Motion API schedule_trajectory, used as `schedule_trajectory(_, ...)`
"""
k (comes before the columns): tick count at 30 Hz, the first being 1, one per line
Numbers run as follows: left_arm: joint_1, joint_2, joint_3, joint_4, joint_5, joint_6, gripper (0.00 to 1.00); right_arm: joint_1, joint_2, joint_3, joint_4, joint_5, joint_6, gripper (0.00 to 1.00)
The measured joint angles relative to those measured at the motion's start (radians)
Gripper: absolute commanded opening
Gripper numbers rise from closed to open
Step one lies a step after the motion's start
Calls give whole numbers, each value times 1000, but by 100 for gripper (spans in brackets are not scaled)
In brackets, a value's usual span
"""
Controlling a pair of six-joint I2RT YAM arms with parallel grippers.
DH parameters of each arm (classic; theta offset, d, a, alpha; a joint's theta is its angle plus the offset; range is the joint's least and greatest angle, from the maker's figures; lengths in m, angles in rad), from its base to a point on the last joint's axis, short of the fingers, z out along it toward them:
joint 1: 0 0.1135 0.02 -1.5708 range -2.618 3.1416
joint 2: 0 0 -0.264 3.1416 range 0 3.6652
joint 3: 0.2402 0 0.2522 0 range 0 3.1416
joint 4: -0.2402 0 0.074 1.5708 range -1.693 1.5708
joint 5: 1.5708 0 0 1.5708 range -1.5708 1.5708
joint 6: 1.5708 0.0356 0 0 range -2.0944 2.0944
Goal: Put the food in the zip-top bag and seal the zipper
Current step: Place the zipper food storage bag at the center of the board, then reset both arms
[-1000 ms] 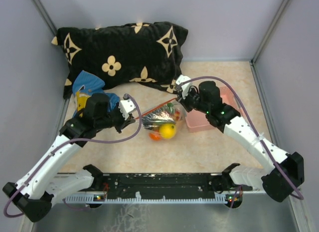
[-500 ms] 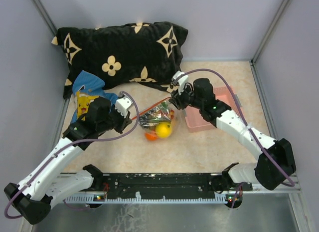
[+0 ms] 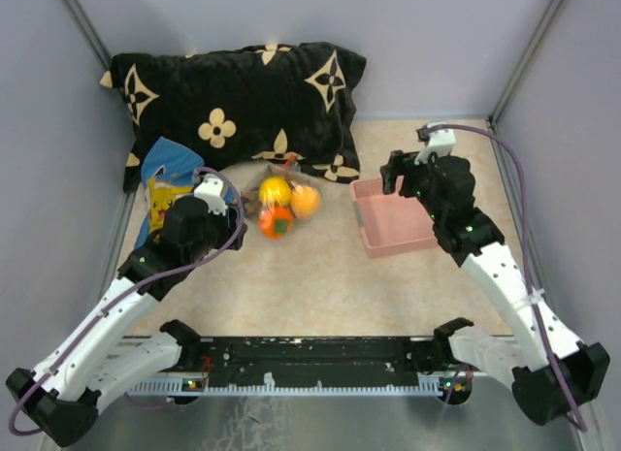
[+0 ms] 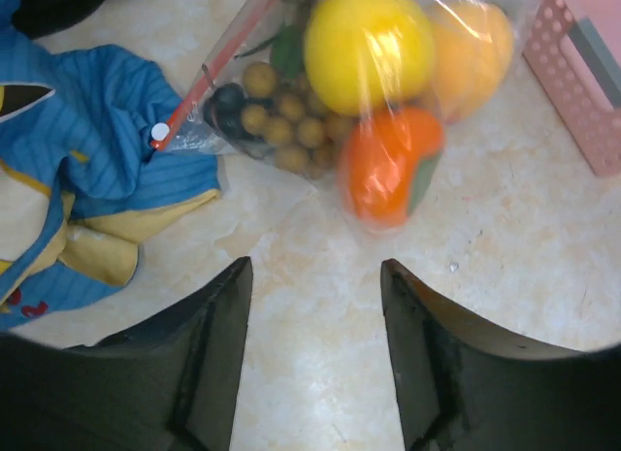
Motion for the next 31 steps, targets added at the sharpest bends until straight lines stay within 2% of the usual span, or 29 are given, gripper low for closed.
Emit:
schedule_trajectory(4, 38, -3, 0, 0, -66, -72, 85, -14, -110, -27, -97, 162, 62, 76)
schedule_trajectory(9, 124, -33, 0, -6, -131, -136, 93, -14, -277, -102, -203, 355, 93, 76)
schedule_trajectory(11, 145, -68, 0, -9, -157, -157, 99, -14, -374, -127, -240, 422, 93, 76)
schedule_trajectory(18, 150, -293, -13, 35, -234, -166, 100, -14, -636, -134, -251, 580, 76, 76)
schedule_trajectory(23, 150, -415, -15, 76, -282, -123, 100, -14, -647, -135, -236, 593, 55, 77)
schedule_trajectory(31, 150, -449, -16, 74, -291, -101, 100, -14, -615, -137, -196, 579, 46, 77)
